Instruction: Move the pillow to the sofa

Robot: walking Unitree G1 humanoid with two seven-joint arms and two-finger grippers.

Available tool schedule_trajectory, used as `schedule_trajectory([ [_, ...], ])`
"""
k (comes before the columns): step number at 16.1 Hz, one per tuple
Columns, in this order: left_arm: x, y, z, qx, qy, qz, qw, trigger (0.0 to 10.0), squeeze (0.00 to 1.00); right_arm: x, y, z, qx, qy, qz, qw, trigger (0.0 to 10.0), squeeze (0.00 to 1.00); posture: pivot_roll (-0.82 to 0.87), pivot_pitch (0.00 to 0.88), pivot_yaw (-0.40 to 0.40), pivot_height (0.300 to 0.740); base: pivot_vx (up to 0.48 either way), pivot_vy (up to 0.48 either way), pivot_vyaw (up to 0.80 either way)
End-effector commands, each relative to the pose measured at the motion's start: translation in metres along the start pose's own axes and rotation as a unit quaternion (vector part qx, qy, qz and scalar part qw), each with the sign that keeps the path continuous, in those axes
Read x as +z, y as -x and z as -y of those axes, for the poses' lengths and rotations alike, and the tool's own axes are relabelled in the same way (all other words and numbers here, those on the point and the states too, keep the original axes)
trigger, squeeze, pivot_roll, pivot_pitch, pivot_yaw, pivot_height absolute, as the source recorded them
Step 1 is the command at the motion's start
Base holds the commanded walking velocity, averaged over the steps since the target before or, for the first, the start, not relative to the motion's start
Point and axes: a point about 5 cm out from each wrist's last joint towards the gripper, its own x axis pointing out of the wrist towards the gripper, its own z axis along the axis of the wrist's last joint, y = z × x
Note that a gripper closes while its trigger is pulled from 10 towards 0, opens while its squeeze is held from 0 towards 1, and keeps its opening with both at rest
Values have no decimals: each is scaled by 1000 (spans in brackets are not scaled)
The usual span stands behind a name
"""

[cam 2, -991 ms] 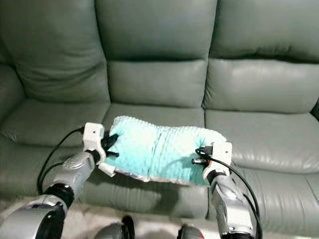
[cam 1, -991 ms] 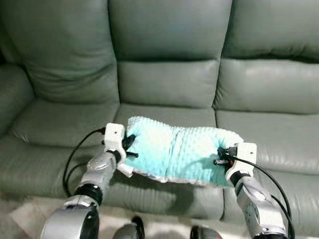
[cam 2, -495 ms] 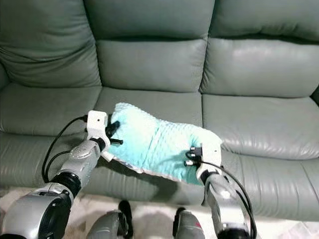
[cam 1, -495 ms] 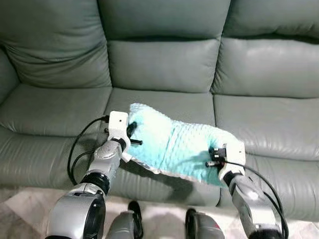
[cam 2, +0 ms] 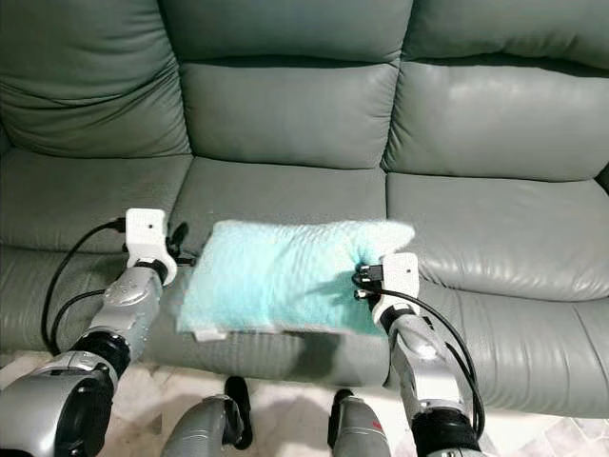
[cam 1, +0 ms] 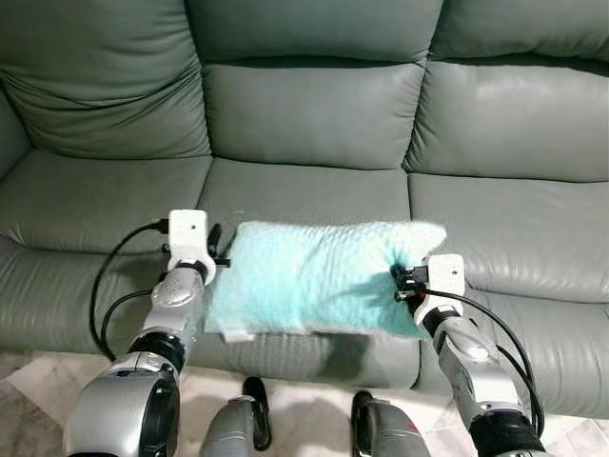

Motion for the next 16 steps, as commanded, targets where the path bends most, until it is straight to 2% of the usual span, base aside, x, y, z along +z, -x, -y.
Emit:
schedule_trajectory([
  [1,-13,6,-8,18,-1,-18,1000,10000,1000,-8,3,3,-4,-5,-8,1000,10000,1000,-172,375,48,740,0,0,0],
  [5,-16,9,-13,33,-5,-12,999,10000,1000,-17,9,6,-8,1,-14,1000,10000,1000,-177,370,55,740,0,0,0],
  [8,-16,12,-20,44,13,2,999,10000,1000,-25,13,11,-16,10,-25,1000,10000,1000,-174,369,58,740,0,0,0],
  [11,-17,17,-20,33,36,27,998,10000,1000,-27,8,10,-21,6,-32,999,10000,1000,-143,369,64,740,0,0,0],
  [13,-15,23,-21,14,43,49,998,10000,1000,-33,5,12,-40,12,-63,997,10000,1000,-107,371,69,740,0,0,0],
  [14,-15,30,-24,6,46,58,997,10000,420,-35,3,13,-48,13,-74,996,10000,1000,-93,372,73,740,0,0,0],
  [15,-14,31,-25,4,46,59,997,10000,376,-34,2,13,-48,11,-73,996,10000,1000,-92,372,75,740,0,0,0],
  [16,-16,37,-28,1,48,59,997,10000,0,-34,2,13,-51,7,-75,996,10000,1000,-91,370,75,740,0,0,0],
])
